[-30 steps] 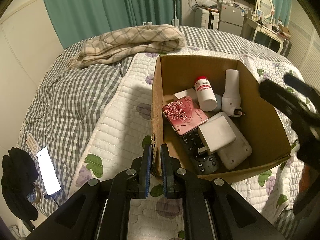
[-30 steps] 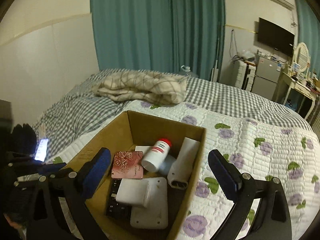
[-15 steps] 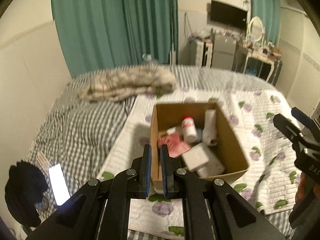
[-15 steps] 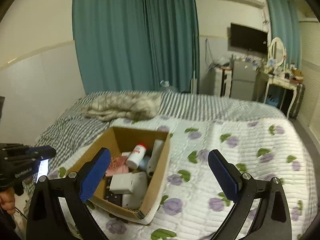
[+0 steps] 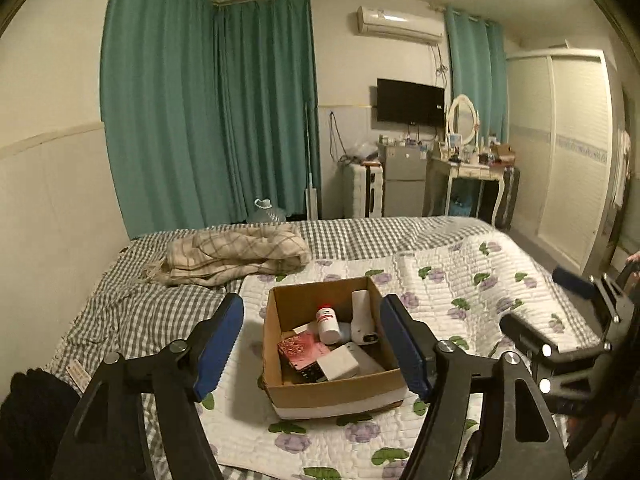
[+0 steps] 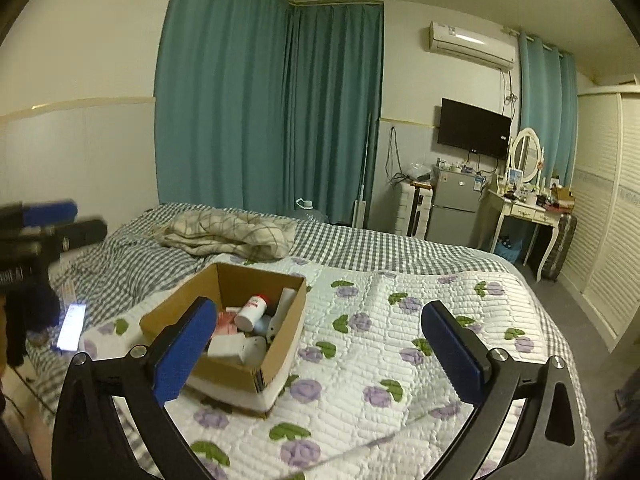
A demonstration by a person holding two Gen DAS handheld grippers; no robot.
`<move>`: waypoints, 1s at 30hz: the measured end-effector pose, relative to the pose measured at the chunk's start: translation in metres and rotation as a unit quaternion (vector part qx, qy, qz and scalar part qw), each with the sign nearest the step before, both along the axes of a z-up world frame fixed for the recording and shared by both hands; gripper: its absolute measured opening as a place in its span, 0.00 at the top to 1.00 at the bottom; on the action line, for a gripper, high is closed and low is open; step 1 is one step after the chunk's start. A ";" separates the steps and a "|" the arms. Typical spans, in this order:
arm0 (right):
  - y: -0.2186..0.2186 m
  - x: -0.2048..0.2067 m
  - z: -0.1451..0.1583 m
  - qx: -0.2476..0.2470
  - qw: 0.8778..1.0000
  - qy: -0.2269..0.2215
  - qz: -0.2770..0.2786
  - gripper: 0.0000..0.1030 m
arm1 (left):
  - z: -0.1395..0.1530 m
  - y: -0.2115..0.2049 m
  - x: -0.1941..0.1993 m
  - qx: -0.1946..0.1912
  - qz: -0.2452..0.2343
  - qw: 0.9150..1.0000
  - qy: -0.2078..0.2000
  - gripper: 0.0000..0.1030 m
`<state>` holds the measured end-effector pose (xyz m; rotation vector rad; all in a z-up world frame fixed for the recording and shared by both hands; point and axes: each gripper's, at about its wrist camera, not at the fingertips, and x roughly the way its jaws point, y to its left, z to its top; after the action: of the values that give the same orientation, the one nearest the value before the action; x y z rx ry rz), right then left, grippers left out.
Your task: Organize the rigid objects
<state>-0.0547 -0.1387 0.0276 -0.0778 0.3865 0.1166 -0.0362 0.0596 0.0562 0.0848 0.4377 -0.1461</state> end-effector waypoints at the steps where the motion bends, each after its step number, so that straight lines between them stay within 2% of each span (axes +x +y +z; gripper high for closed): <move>1: -0.001 -0.005 -0.001 0.000 1.000 0.000 -0.002 0.00 | -0.001 0.000 -0.002 -0.001 0.006 1.000 -0.003 0.27; 6: -0.009 -0.015 -0.005 0.006 1.000 0.003 -0.015 0.00 | -0.009 -0.008 -0.005 0.026 0.030 0.999 -0.014 0.26; 11: -0.016 -0.016 -0.003 0.017 0.999 -0.007 -0.030 0.00 | -0.014 -0.004 -0.004 -0.002 0.036 0.999 -0.010 0.25; 19: -0.010 -0.012 -0.001 0.023 0.999 -0.015 -0.033 0.00 | -0.017 0.002 -0.007 0.001 0.053 0.998 -0.016 0.25; 30: -0.007 -0.003 0.005 0.026 0.999 -0.011 -0.033 0.00 | -0.021 0.006 -0.006 -0.003 0.029 1.000 0.001 0.25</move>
<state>-0.0581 -0.1461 0.0321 -0.0144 0.3632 0.0597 -0.0417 0.0658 0.0351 0.0658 0.4407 -0.0904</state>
